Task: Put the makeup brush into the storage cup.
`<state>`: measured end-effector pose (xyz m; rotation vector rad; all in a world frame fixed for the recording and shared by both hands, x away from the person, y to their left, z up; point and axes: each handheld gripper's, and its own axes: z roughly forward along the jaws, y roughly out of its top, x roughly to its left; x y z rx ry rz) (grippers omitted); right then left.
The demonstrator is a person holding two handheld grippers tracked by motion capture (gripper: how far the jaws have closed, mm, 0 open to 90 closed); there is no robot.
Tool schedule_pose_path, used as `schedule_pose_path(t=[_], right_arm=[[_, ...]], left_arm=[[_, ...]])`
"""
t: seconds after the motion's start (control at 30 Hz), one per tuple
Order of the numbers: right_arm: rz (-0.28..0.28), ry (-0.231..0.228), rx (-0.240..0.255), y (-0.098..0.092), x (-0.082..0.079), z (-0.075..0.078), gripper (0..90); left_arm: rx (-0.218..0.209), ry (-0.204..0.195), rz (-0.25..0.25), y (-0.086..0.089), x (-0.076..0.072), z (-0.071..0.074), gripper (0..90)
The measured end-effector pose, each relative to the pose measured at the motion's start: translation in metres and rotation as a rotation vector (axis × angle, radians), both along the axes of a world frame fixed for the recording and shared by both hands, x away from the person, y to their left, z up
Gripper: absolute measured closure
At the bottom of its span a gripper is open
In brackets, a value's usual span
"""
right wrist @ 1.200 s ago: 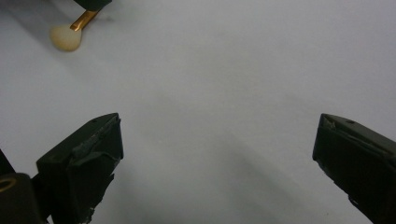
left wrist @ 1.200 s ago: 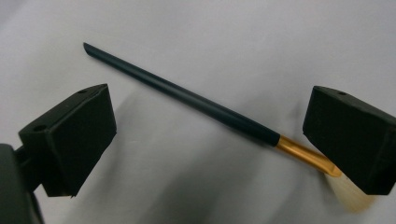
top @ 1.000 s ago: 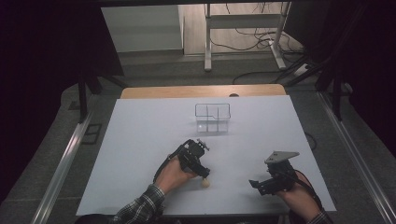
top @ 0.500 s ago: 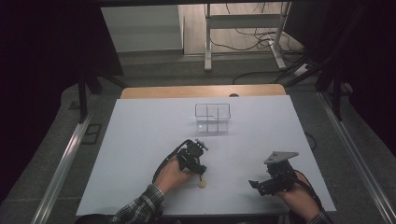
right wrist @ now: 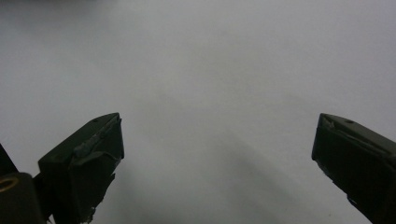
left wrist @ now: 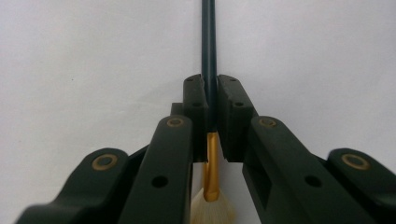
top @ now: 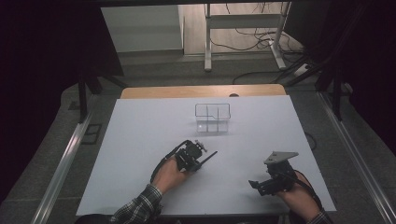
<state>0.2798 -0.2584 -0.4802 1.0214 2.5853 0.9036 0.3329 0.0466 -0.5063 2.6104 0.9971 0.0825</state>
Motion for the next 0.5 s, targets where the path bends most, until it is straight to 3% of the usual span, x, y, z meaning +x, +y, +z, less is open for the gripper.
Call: schedule_pose_path(t=[0.2, 0.5], right_arm=[[-0.002, -0.003, 0.003, 0.0, 0.0, 0.0, 2.4], [0.0, -0.002, 0.003, 0.0, 0.0, 0.0, 2.4]], left_arm=[[-0.036, 0.013, -0.033, 0.008, 0.002, 0.001, 83.6], [-0.067, -0.014, -0.085, 0.018, -0.005, 0.01, 83.5]])
